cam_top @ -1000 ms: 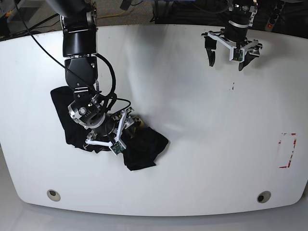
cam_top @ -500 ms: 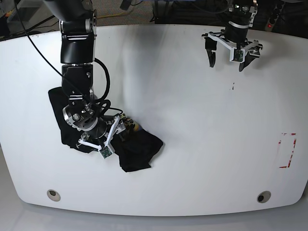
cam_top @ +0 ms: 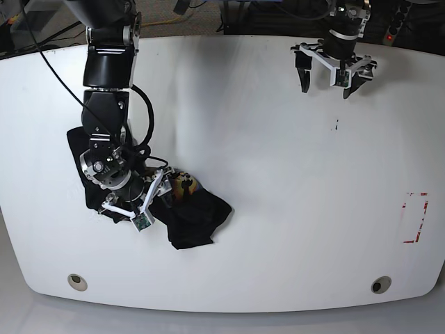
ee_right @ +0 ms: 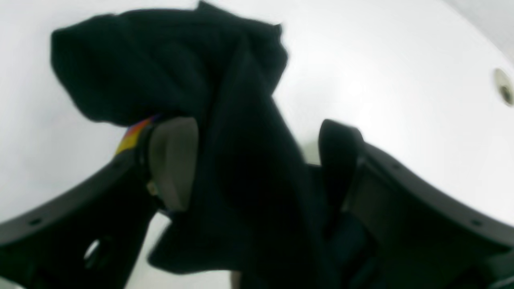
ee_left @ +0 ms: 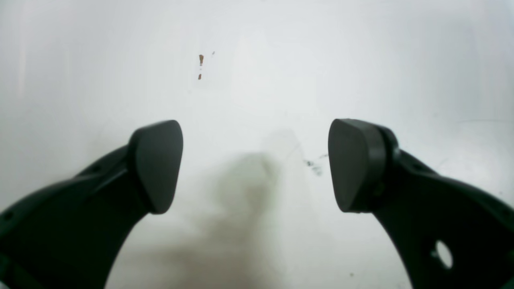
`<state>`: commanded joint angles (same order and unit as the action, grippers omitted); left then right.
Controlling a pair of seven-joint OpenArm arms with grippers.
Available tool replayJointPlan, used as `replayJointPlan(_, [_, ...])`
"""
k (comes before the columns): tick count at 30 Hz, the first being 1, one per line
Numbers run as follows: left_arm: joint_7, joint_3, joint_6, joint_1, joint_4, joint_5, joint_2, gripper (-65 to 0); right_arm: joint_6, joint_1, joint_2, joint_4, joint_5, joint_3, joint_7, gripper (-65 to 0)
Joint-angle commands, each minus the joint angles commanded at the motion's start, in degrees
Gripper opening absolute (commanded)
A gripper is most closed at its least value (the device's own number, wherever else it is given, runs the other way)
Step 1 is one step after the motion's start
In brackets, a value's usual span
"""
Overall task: Fold the T-shirt properly
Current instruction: 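Grasp a fold of the black T-shirt with the right gripper, then lift the T-shirt with the right gripper, letting it hang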
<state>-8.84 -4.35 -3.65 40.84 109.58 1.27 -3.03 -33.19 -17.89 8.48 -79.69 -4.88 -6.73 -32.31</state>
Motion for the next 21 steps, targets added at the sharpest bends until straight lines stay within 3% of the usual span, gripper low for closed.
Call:
replayJointPlan(8, [0.0, 0.0, 0.0, -0.35, 0.0, 0.0, 0.0, -11.9, 0.18, -0.09, -0.26, 5.89, -0.44, 0.0, 5.19, -22.2])
replayJointPlan(10, [0.0, 0.0, 0.0, -0.35, 0.0, 0.0, 0.0, -11.9, 0.18, -1.14, -0.26, 7.91, -0.44, 0.0, 6.15, -27.6])
replayJointPlan(18, [0.0, 0.0, 0.0, -0.44, 0.0, 0.0, 0.0, -11.9, -0.18, -1.67, 0.0, 7.12, -0.44, 0.0, 6.24, -64.0])
replayJointPlan(21, [0.0, 0.0, 0.0, -0.44, -0.09, 0.0, 0.0, -11.9, -0.26, -0.26, 0.0, 2.55, -0.53, 0.44, 5.19, -65.0])
